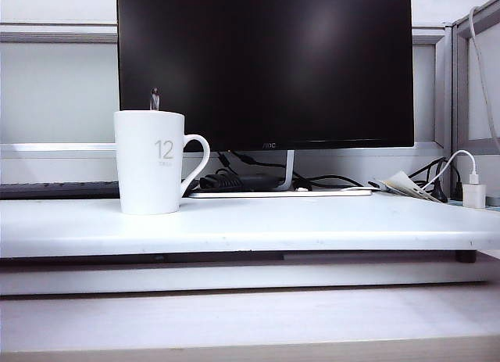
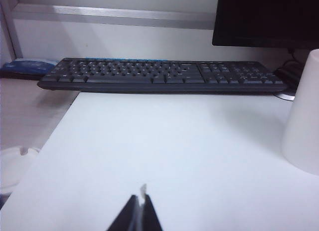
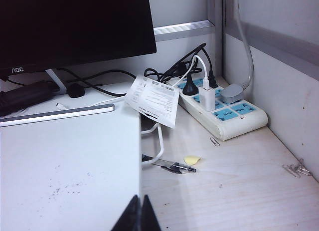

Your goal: Pick up a spoon and stir the liquid in the cup.

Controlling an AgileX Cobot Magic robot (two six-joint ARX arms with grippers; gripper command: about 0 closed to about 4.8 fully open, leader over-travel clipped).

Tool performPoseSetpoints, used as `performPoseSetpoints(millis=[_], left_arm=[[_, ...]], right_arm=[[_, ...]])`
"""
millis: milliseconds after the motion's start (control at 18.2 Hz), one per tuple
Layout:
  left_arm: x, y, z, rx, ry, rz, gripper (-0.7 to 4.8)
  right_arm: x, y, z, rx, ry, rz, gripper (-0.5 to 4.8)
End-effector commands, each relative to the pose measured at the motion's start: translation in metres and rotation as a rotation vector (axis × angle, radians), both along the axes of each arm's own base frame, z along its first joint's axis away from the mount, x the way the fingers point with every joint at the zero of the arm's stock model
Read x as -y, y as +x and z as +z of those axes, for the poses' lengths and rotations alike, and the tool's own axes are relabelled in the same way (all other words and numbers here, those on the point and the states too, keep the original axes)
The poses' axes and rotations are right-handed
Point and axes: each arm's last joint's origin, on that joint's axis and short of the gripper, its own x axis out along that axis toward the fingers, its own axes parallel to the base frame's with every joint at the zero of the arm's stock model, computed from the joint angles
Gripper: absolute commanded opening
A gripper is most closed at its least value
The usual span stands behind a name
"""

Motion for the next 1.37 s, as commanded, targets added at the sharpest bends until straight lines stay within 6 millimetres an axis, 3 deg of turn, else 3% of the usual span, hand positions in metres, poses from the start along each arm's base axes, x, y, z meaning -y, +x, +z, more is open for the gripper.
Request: performPoseSetpoints(millis=[55,330,385,440,495,659,769,934,1099,1209,1374], left_arm=[[0.0,0.0,0.002,0.014,0.0,-0.003,0.21],[0.0,0.0,0.002,0.018,0.0,-0.003,0.28],[0.0,0.0,0.005,0.042,-0.023,-0.002,1.13],[0.0,-0.001,0.012,0.085,-0.086,-0.003,3.57],[0.0,-0.004,0.027,0.131,-0.14,-0.007,4.79],[0.004,-0.025,0.083,0.241,-0.125,-0.135,4.79],[0.005,-0.037,0.116,0.297,-0.106,-0.177,4.79],[0.008,-0.021,0.164,0.272,-0.095,-0.3,4.79],[0.011,0.02,0.192,0.152,-0.106,-0.41,4.79],[0.016,0.056,0.2,0.062,-0.132,-0.534,4.79],[0.037,0.089,0.184,-0.073,-0.174,-0.601,4.79]], right_arm=[[0.0,0.0,0.002,0.014,-0.001,0.005,-0.05],[0.0,0.0,0.003,0.018,0.0,0.006,-0.02],[0.0,-0.002,0.01,0.037,0.0,0.015,0.76],[-0.001,-0.005,0.024,0.082,0.001,0.037,2.85],[-0.001,-0.012,0.047,0.151,0.002,0.051,4.11],[0.001,-0.04,0.121,0.351,-0.089,0.036,4.14],[-0.001,-0.039,0.162,0.373,-0.12,0.082,4.14],[-0.008,-0.004,0.227,0.376,-0.146,0.24,4.14],[-0.016,0.045,0.255,0.299,-0.133,0.42,4.14],[-0.037,0.093,0.255,0.198,-0.092,0.588,4.14],[-0.084,0.138,0.229,0.084,-0.069,0.752,4.13]])
